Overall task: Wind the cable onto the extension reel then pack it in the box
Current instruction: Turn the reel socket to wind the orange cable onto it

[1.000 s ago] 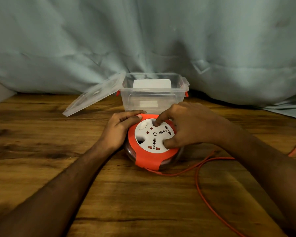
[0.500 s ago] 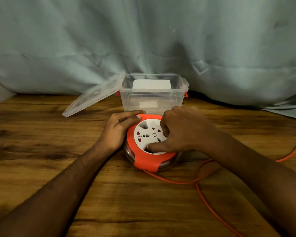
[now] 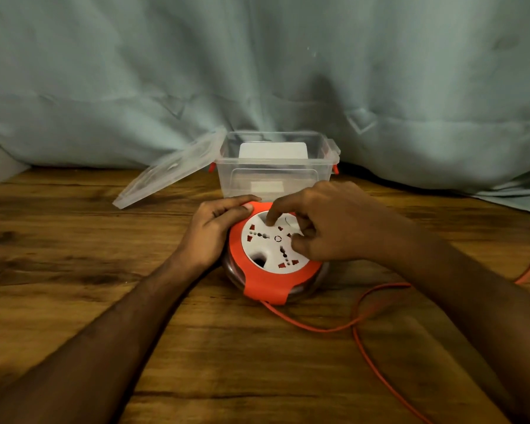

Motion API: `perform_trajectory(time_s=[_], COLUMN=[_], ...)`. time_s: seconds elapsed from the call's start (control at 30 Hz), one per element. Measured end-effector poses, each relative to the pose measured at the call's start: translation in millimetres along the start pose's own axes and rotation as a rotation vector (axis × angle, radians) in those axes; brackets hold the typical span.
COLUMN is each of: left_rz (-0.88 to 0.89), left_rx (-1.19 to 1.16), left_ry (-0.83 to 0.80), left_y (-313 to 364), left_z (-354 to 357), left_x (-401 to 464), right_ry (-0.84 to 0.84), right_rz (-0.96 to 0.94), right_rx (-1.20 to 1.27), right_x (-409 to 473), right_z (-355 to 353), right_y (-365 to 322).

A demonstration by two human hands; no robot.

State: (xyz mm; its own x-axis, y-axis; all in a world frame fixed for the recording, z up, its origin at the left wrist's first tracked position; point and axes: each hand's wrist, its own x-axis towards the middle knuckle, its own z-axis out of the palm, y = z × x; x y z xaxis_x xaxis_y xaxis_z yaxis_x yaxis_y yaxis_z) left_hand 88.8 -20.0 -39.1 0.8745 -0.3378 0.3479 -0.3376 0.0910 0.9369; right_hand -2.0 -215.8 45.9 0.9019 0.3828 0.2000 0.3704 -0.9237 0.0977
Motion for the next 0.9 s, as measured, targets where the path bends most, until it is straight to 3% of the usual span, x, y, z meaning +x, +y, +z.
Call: perform_trajectory(time_s=[0.17, 0.9], left_rz=[-0.013, -0.007], left_rx=[-0.023, 0.041], left_ry=[0.004, -0.002], left_y=[0, 0], left_z=[1, 0], left_x=[0, -1], right_ry=[-0.11, 0.002], right_rz=[-0.026, 0.01], right_rx=[0.048, -0.127], right_x=[-1, -3], right_z=[1, 7], right_y=[11, 6])
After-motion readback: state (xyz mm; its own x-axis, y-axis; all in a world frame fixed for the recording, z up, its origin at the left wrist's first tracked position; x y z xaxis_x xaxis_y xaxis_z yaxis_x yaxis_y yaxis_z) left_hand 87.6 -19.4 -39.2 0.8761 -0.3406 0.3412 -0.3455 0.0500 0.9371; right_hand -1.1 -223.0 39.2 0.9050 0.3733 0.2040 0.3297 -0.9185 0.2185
